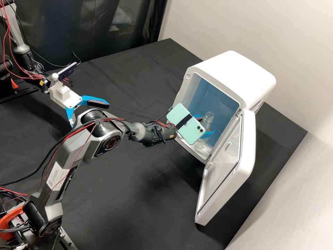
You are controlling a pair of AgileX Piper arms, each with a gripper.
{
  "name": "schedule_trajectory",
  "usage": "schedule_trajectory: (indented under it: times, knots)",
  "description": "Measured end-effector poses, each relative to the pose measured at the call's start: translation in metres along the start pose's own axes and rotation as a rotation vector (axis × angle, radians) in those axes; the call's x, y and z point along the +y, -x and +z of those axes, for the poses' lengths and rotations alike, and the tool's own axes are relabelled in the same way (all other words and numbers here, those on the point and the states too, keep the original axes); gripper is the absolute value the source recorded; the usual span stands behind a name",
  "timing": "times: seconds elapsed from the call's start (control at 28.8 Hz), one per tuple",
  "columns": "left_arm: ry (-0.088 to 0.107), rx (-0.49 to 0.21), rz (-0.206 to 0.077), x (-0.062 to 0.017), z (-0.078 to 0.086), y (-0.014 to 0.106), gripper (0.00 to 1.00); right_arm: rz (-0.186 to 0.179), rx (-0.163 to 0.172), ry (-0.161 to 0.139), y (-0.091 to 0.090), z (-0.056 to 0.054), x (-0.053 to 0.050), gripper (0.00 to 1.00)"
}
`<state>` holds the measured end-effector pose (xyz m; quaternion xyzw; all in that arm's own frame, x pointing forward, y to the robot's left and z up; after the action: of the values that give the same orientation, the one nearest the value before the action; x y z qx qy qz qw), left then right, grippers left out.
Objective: Place the flask in the incubator
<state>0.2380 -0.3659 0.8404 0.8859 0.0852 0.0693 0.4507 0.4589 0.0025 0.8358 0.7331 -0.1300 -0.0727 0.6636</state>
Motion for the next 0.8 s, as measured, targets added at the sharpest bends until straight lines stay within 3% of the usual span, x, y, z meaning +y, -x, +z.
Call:
schedule_trajectory:
  times: [0.38, 0.66, 0.8]
  knots:
    - [0.000, 0.001, 0.000, 0.0000, 0.000, 0.000, 1.00, -0.003, -0.023, 0.015, -0.018, -0.004, -0.008, 0.00]
    - [0.000, -0.005, -0.002, -0.0007, 0.002, 0.000, 1.00, -0.054, -0.033, 0.053, -0.026, -0.009, -0.026, 0.00]
    - [0.002, -0.004, -0.011, -0.0027, 0.002, -0.001, 1.00, -0.065, -0.046, 0.049, -0.030, -0.010, -0.032, 0.00]
